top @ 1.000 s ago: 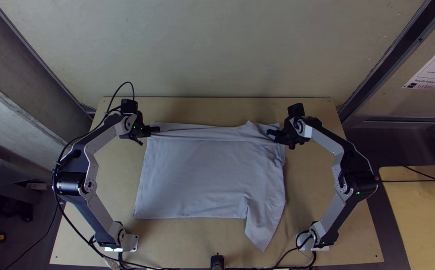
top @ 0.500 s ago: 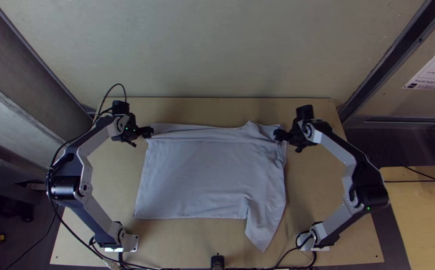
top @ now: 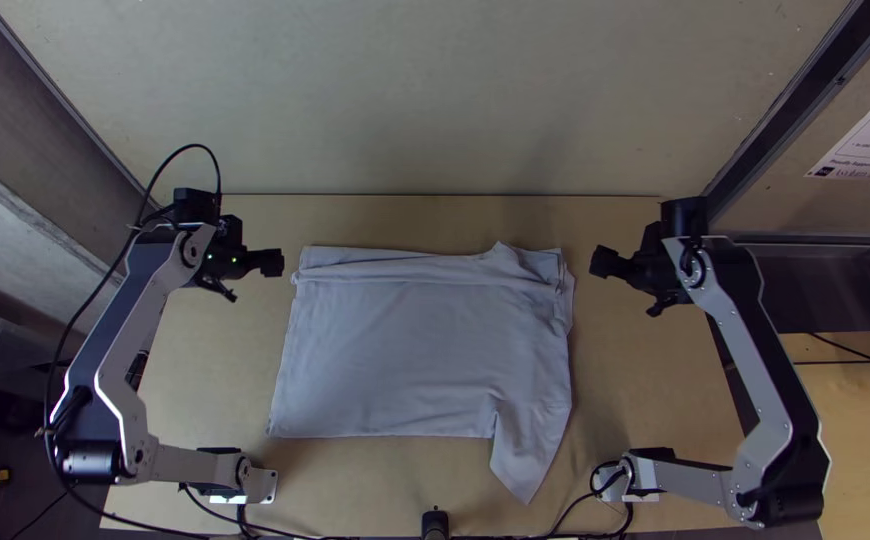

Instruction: Fold the t-shirt

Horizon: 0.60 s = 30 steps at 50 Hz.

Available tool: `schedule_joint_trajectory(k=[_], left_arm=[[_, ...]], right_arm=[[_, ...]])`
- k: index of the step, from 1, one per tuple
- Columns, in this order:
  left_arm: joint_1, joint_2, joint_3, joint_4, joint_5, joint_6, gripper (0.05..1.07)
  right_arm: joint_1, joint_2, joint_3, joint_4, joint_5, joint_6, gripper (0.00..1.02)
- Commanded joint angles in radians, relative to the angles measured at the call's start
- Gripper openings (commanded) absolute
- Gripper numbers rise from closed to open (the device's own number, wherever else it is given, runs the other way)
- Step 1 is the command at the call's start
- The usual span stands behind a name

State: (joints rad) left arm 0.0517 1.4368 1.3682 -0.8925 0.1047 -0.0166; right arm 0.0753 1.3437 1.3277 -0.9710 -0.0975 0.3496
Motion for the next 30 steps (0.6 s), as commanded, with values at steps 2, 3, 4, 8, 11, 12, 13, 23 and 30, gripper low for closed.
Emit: schedule_joint_trajectory(k=[2,3,4,8,11,12,13,23,30], left_arm=[[-0.009,-0.096,-0.012,-0.140,-0.007,0.033,1.03],[-0.007,-0.107,-0.021,-0.158,-0.013,0.035,1.03],[-0.009,-0.118,-0.029,-0.181,-0.019,0.037,1.03],[-0.009,-0.167,-0.058,-0.272,-0.023,0.056,1.03],[-0.009,-0.210,-0.093,-0.324,-0.043,0.102,1.03],[-0.010,-0.223,-0.106,-0.339,-0.053,0.113,1.03],[-0.010,-0.239,-0.123,-0.353,-0.062,0.132,1.03],[-0.069,-0.378,-0.345,-0.416,-0.080,0.234,1.03],[-0.156,-0.444,-0.489,-0.437,-0.097,0.233,1.02]], right_arm=[[-0.003,-0.107,0.031,-0.075,0.004,-0.021,0.99],[-0.002,-0.123,0.030,-0.086,0.004,-0.023,0.99],[0.000,-0.133,0.028,-0.101,0.004,-0.023,0.99],[0.017,-0.183,0.024,-0.150,0.004,-0.023,0.99],[0.023,-0.207,0.024,-0.186,0.002,-0.023,0.99],[0.024,-0.213,0.022,-0.196,0.002,-0.023,0.99],[0.027,-0.216,0.021,-0.209,0.002,-0.023,0.99],[0.066,-0.227,0.002,-0.316,-0.016,0.023,0.99],[0.089,-0.271,-0.067,-0.344,-0.094,0.189,0.99]])
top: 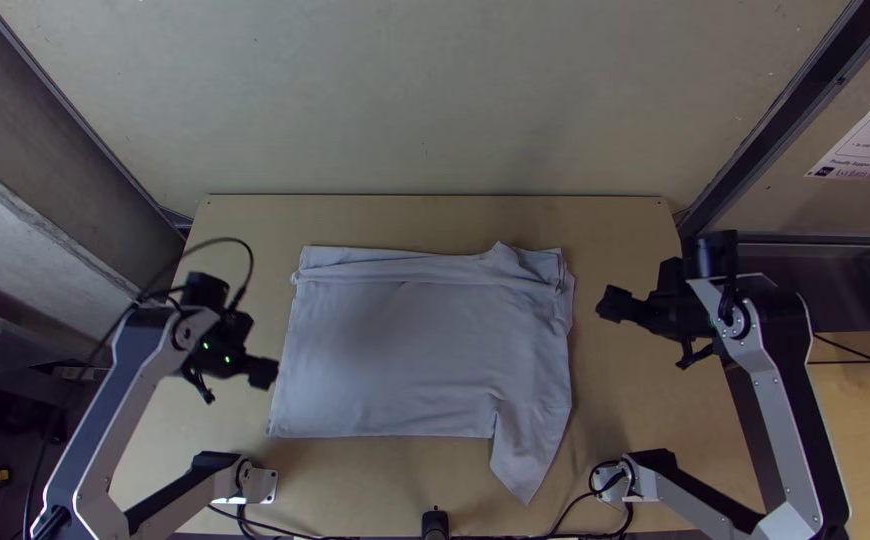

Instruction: Fold the t-shirt

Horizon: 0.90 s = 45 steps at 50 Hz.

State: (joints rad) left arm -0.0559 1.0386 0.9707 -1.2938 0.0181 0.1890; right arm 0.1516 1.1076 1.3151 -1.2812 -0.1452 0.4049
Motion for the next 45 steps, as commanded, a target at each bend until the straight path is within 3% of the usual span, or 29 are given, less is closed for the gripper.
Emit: schedule_joint_trajectory(k=[1,5,14,19,45], left_arm=[[-0.065,-0.052,-0.107,-0.041,-0.017,0.024,1.02],[-0.108,-0.058,-0.167,-0.039,-0.043,0.012,1.02],[-0.163,-0.041,-0.242,-0.022,-0.064,-0.016,1.01],[-0.162,-0.006,-0.242,-0.022,-0.067,-0.017,0.92],[-0.228,0.273,-0.247,0.045,-0.090,-0.023,0.92]], right_arm=[[0.012,-0.043,-0.065,-0.037,-0.067,0.167,0.99],[0.016,-0.055,-0.099,-0.044,-0.122,0.213,0.99],[0.063,-0.063,-0.154,-0.073,-0.123,0.232,0.99],[0.098,-0.072,-0.178,-0.076,-0.122,0.227,0.99],[0.120,-0.104,-0.277,-0.066,-0.122,0.137,0.99]])
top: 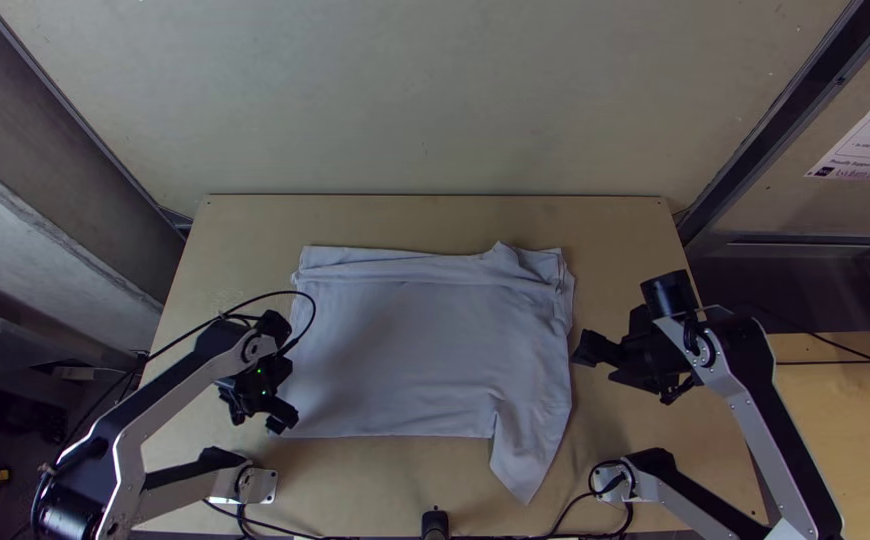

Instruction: Fold the t-shirt

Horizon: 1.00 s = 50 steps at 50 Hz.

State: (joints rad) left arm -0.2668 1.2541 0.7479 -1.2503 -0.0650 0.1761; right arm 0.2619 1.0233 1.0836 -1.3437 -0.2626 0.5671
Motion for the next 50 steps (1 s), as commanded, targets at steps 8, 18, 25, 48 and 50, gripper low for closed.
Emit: schedule_joint_trajectory(k=[8,18,25,48,50], left_arm=[[-0.048,0.139,-0.022,0.012,-0.009,-0.029,0.76],[-0.077,0.185,-0.021,0.022,-0.007,-0.035,0.48],[-0.098,0.185,-0.022,0.045,0.011,-0.023,0.15],[-0.100,0.137,-0.019,0.048,0.065,-0.036,0.08],[-0.100,0.131,-0.018,0.048,0.065,-0.036,0.08]], right_arm=[[0.030,-0.037,-0.108,0.002,-0.004,-0.030,0.99],[0.039,-0.046,-0.185,0.006,-0.006,-0.030,0.99],[0.074,-0.040,-0.243,0.012,-0.006,-0.019,0.99],[0.290,0.090,-0.366,0.034,-0.044,0.053,0.95],[0.313,0.107,-0.370,0.051,-0.050,0.054,0.95]])
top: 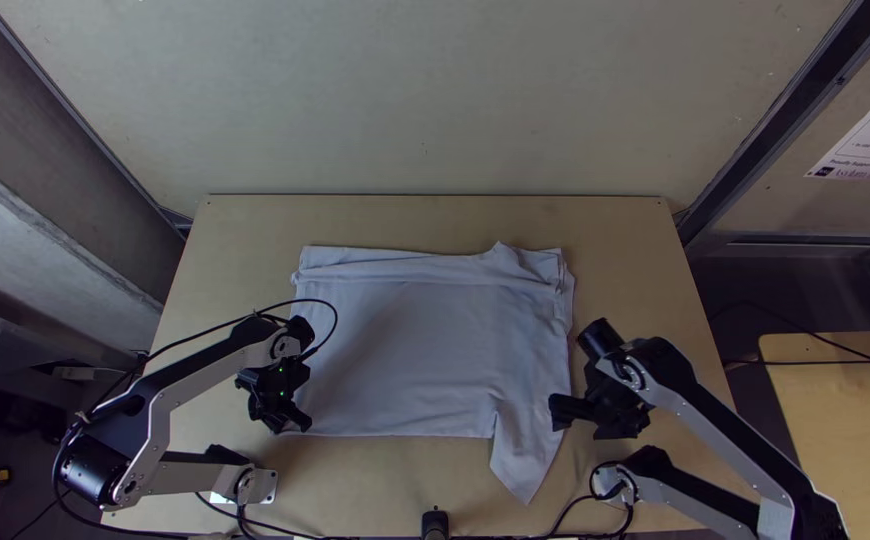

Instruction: Fold the t-shirt

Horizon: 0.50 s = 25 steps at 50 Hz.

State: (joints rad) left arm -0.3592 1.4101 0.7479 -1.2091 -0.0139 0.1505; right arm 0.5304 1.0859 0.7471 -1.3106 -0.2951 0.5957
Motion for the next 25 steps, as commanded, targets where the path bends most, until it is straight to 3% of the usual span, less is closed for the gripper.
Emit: schedule_joint_trajectory(k=[1,11,20,25], left_arm=[[-0.007,-0.026,-0.019,0.006,0.014,-0.012,0.08],[0.003,-0.030,-0.016,0.011,0.017,-0.011,0.08],[0.003,-0.033,-0.016,0.016,0.020,-0.014,0.08],[0.005,-0.039,-0.016,0.014,0.019,-0.016,0.08]], right_arm=[[0.056,0.055,-0.040,0.027,-0.019,0.027,0.95],[0.131,0.167,-0.075,0.100,-0.026,0.023,0.95],[0.155,0.287,-0.080,0.188,-0.075,0.021,0.89],[0.178,0.332,-0.072,0.198,-0.075,0.027,0.70]])
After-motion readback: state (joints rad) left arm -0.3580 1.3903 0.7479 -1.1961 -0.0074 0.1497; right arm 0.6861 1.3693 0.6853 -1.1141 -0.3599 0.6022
